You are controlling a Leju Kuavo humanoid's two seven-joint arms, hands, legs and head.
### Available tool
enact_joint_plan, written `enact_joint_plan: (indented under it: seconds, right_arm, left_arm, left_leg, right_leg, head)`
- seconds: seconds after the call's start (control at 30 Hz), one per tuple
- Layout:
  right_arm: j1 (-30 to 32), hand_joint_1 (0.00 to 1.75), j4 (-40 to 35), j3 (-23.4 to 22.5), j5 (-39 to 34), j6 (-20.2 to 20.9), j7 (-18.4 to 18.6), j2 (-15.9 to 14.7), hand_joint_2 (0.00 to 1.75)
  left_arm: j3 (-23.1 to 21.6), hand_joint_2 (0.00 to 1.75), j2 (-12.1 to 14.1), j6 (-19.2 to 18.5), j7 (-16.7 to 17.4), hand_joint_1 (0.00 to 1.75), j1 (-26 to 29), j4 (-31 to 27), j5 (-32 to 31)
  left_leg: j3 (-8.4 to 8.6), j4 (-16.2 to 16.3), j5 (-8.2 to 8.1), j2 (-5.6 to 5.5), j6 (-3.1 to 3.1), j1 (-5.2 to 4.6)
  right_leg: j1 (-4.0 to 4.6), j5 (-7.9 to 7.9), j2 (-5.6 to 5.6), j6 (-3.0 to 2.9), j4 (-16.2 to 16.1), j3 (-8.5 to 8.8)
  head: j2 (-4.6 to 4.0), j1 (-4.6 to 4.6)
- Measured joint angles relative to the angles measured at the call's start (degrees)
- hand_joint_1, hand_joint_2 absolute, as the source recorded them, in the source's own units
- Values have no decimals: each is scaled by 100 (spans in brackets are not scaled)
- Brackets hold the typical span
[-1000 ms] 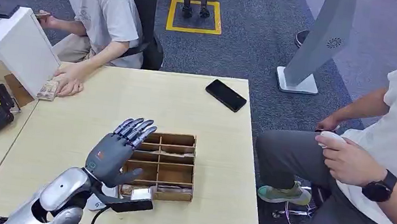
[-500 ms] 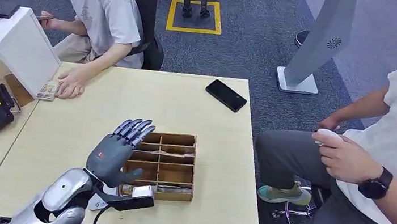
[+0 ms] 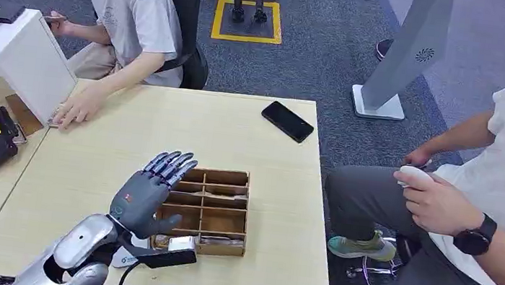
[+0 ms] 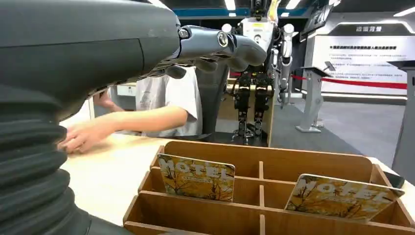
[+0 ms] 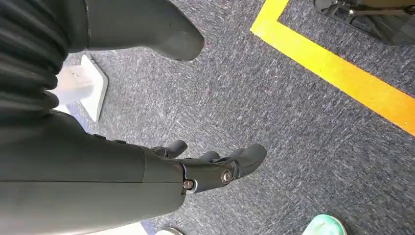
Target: Pass the card to the sensor for recognition and then transmit it.
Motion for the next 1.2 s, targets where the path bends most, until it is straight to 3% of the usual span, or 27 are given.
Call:
enact_joint_plan:
  seconds: [0.43, 1.2]
  right_arm:
    - [-4, 0, 0, 26, -2, -2, 20, 26, 175]
    - [-10, 0, 0, 68, -7, -11, 35, 26, 175]
  left_arm:
    - [140, 175, -125, 9, 101, 0, -23, 105, 39]
    - [299, 175, -122, 2, 103, 0, -23, 229, 149]
  left_leg:
    - [0, 0, 0, 0, 0, 0]
    - [0, 0, 0, 0, 0, 0]
  right_leg:
    - [0, 0, 0, 0, 0, 0]
    - [0, 0, 0, 0, 0, 0]
  head:
    - [0, 2]
    - [0, 0]
